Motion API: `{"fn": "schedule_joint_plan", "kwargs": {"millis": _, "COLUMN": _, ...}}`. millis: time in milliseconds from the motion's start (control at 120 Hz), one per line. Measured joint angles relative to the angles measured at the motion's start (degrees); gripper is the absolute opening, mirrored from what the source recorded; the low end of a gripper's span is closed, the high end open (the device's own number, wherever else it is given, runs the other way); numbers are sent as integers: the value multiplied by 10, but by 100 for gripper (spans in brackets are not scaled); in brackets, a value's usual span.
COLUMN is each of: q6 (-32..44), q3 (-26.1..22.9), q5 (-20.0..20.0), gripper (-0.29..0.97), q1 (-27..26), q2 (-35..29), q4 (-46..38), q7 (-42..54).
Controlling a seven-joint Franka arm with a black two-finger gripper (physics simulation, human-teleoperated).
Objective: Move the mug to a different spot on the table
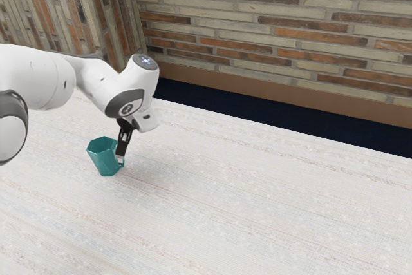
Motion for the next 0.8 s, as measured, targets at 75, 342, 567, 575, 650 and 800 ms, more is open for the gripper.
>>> {"fn": "schedule_joint_plan", "kwargs": {"millis": 75, "q6": 3, "q3": 0, "q5": 0, "gripper": 68, "q1": 3, "q2": 6, "q4": 0, "q7": -2}}
{"fn": "schedule_joint_plan", "kwargs": {"millis": 342, "q6": 29, "q3": 0, "q5": -12, "gripper": 68, "q1": 14, "q2": 22, "q4": 0, "q7": -10}}
{"fn": "schedule_joint_plan", "kwargs": {"millis": 567, "q6": 54, "q3": -1, "q5": -25, "gripper": 68, "q1": 21, "q2": 30, "q4": -3, "q7": -15}}
{"fn": "schedule_joint_plan", "kwargs": {"millis": 575, "q6": 55, "q3": -1, "q5": -25, "gripper": 68, "q1": 21, "q2": 30, "q4": -3, "q7": -15}}
{"fn": "schedule_joint_plan", "kwargs": {"millis": 650, "q6": 59, "q3": -1, "q5": -28, "gripper": 67, "q1": 21, "q2": 30, "q4": -4, "q7": -16}}
{"fn": "schedule_joint_plan", "kwargs": {"millis": 800, "q6": 64, "q3": -1, "q5": -31, "gripper": 52, "q1": 21, "q2": 30, "q4": -4, "q7": -18}}
